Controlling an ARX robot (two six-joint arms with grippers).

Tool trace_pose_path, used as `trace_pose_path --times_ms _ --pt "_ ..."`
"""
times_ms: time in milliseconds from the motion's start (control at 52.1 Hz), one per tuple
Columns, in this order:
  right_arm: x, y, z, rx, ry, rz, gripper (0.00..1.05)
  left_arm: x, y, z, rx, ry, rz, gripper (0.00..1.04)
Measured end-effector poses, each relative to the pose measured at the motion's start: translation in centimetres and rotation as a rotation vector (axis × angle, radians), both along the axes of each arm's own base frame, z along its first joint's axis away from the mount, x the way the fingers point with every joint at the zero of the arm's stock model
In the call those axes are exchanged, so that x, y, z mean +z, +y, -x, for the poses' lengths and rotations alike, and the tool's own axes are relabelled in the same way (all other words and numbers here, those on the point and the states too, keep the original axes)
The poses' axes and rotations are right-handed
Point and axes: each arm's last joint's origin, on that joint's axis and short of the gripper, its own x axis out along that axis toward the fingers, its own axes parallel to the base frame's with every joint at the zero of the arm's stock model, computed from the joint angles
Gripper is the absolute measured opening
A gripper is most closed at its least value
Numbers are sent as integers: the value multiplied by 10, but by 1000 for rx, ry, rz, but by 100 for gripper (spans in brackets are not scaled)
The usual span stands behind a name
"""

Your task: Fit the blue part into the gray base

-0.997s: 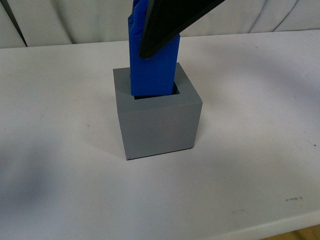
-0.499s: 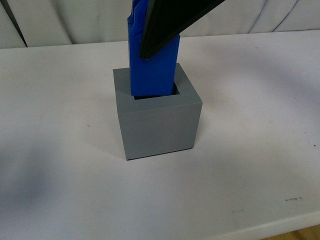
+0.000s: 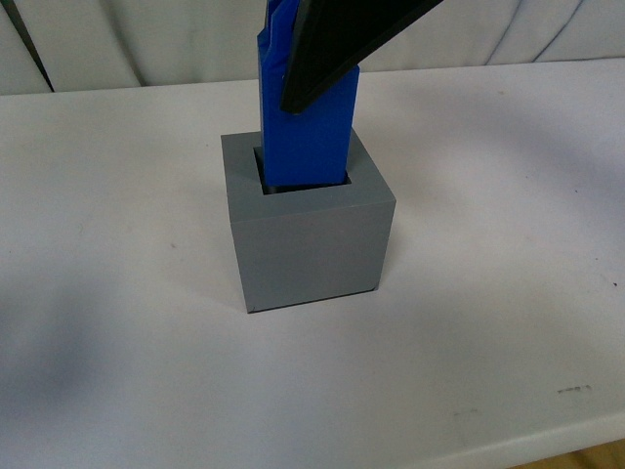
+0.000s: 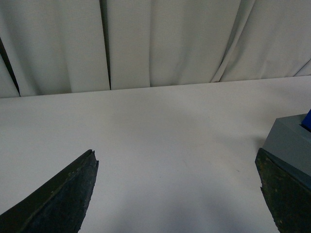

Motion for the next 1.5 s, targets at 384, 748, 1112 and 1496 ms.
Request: trace_pose_path --times_ms 384,748,1112,1496 --pt "-3 -2 4 22 5 25 48 0 0 0 0 0 0 99" --pt "-13 -2 4 32 6 29 59 0 0 0 0 0 0 99" --pt "16 -9 1 -56 62 -159 97 0 0 0 0 0 0 99" --pt "68 -74 22 -358 -154 -482 97 0 0 0 0 0 0 99"
